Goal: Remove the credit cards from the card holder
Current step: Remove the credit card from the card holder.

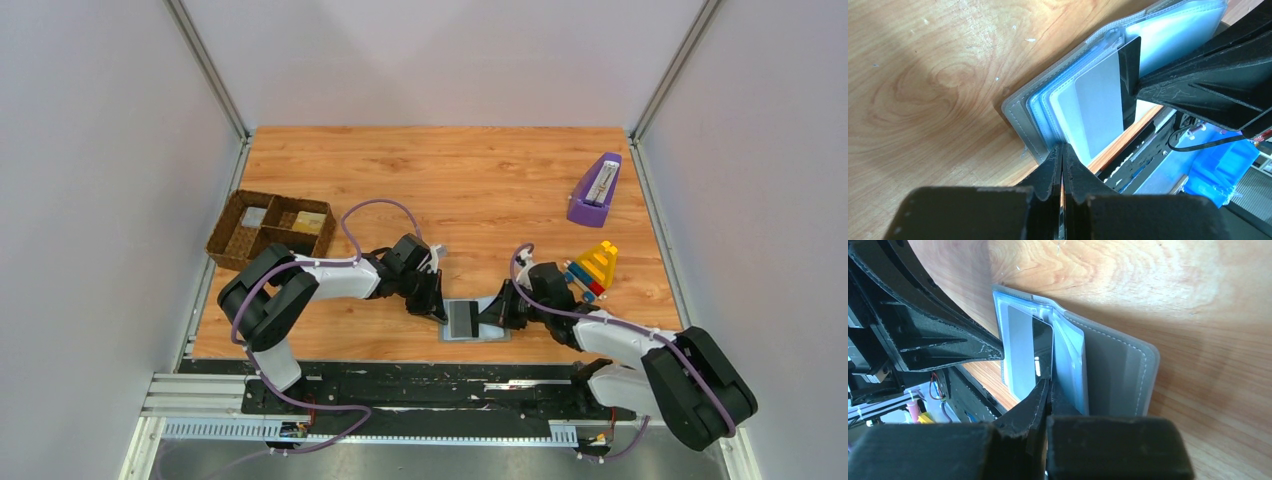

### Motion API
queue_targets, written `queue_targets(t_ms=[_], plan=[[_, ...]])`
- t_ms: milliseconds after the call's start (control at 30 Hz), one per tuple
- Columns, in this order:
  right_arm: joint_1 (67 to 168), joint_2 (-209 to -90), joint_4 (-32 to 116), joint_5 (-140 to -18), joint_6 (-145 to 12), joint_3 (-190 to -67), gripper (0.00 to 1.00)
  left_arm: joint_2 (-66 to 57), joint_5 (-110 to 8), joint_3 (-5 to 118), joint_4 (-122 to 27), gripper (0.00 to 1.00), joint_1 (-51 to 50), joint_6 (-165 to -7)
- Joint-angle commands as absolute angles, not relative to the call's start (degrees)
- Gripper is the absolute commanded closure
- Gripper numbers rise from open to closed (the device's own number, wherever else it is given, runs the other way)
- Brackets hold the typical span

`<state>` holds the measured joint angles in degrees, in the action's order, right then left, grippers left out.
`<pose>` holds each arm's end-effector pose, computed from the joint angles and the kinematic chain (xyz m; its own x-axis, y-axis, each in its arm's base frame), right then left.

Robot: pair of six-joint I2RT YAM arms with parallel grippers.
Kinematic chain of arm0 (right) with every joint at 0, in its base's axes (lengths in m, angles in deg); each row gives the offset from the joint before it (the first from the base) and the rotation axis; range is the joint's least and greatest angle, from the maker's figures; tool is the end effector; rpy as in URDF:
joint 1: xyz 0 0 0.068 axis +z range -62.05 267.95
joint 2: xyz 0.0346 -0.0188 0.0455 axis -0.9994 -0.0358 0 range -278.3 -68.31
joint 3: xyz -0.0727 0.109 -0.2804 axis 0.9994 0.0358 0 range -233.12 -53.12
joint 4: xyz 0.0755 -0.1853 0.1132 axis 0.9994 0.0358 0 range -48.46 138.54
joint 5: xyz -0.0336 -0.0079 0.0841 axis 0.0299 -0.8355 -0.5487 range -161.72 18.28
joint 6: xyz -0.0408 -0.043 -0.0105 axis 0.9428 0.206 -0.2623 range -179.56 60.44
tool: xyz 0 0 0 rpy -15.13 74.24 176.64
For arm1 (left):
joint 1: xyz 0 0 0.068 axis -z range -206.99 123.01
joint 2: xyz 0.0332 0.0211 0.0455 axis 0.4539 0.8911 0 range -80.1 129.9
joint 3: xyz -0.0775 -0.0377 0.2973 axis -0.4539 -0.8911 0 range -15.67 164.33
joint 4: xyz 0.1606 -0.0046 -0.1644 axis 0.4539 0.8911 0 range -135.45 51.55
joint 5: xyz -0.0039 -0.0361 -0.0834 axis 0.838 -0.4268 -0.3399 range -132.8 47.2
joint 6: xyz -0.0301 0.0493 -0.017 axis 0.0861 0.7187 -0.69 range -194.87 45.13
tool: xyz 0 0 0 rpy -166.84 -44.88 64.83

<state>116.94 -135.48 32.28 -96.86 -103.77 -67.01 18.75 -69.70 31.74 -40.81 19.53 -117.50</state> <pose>0.1302 0.0940 0.1790 -0.9280 0.2074 -0.3094 -0.0822 0.6962 0.7131 0.1975 -0.2376 0.1898 -0.9760 0.1515 -0.1564 0.2173 0.7245 -0.6541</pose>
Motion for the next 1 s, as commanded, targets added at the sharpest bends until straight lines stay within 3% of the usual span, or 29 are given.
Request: queue_targets(t_ms=[0, 400, 600, 967], plan=[[115.97, -133.54, 34.18, -97.28, -101.25, -67.21, 1.0, 21.48, -63.05, 30.91, -35.2, 0.95, 19.77, -113.9], [113.71, -129.61, 35.46, -100.89, -101.83, -66.61, 0.99, 20.88, -63.11, 31.54, -34.78, 0.95, 19.76, -113.72], [113.74, -130.79, 34.06, -100.76, -102.74, -67.62, 0.76, 21.42, -64.07, 31.95, -35.44, 0.95, 19.77, -113.96], [113.71, -138.05, 30.03, -100.99, -103.22, -68.68, 0.73, 21.63, -64.41, 31.73, -36.01, 0.95, 19.77, -114.28]])
